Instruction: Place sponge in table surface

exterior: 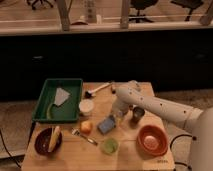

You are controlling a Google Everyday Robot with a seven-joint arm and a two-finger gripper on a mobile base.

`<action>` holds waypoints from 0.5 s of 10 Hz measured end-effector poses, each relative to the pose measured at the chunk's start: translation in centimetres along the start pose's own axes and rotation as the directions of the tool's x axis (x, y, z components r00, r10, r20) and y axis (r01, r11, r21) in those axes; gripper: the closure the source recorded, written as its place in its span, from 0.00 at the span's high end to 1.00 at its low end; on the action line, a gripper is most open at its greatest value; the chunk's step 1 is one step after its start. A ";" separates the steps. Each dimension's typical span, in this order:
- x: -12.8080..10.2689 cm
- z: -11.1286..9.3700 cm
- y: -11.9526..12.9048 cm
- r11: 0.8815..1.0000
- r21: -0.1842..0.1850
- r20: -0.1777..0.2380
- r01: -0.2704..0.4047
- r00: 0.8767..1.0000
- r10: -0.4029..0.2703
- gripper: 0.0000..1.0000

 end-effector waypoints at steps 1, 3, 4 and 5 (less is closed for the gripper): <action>0.1 0.0 0.0 1.000 0.001 0.000 -0.001 1.000 0.001 0.80; 0.0 0.0 -0.1 1.000 0.002 0.003 -0.001 1.000 0.001 0.80; 0.0 0.0 -0.2 1.000 0.001 0.003 0.002 1.000 -0.002 0.80; 0.0 0.0 -0.2 1.000 0.002 0.003 0.005 1.000 -0.005 0.80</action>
